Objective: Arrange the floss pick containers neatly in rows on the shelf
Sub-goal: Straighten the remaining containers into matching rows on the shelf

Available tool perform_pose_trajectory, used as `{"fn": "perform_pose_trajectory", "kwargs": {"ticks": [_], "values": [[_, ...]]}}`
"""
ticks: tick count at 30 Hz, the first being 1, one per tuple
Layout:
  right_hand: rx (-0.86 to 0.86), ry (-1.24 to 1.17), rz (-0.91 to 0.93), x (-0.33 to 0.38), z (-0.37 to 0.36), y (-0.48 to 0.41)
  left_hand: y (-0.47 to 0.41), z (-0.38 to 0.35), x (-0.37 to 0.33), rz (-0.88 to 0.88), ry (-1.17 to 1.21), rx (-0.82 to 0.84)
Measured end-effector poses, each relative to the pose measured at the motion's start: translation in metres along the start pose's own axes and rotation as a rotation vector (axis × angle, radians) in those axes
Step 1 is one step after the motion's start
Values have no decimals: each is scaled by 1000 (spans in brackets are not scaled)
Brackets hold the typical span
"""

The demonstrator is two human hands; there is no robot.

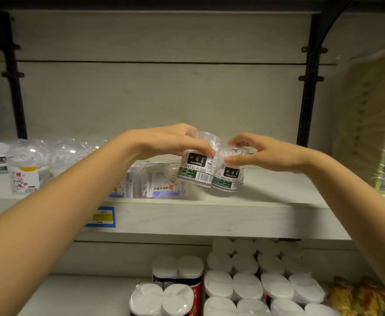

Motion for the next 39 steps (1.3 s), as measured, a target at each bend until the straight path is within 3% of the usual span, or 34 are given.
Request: {"fn": "perform_pose_trajectory", "kwargs": {"ticks": [8, 14, 25, 28, 30, 33, 35, 39], "values": [[-45, 219, 49, 25, -13, -10, 43, 20, -2, -140, 60, -239], [-61, 261, 51, 26, -21, -15, 93, 21, 12, -83, 47, -434], [-93, 324, 20, 31, -26, -18, 125, -9, 35, -59, 97, -507], [-276, 276, 85, 34, -10, 7, 126, -17, 31, -106, 123, -532], [-354, 118, 172, 38, -3, 30, 121, -27, 22, -156, 113, -544], [-204, -98, 229, 57, -12, 60, 101, -43, -1, -219, 13, -604], [-155, -7, 216, 70, -21, 72, 85, -52, -11, -269, -54, -630], [-247, 94, 185, 81, -27, 82, 64, -67, -21, -326, -119, -639]]}}
Point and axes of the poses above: each hand's wrist, its own y-axis away from the middle knuckle, its own z-axis out of the back of the hand, x = y × z, the point moved 1 cm from there along -y, towards the middle knuckle, and after that the axes turned 9 degrees about x, right-handed, at the moved point
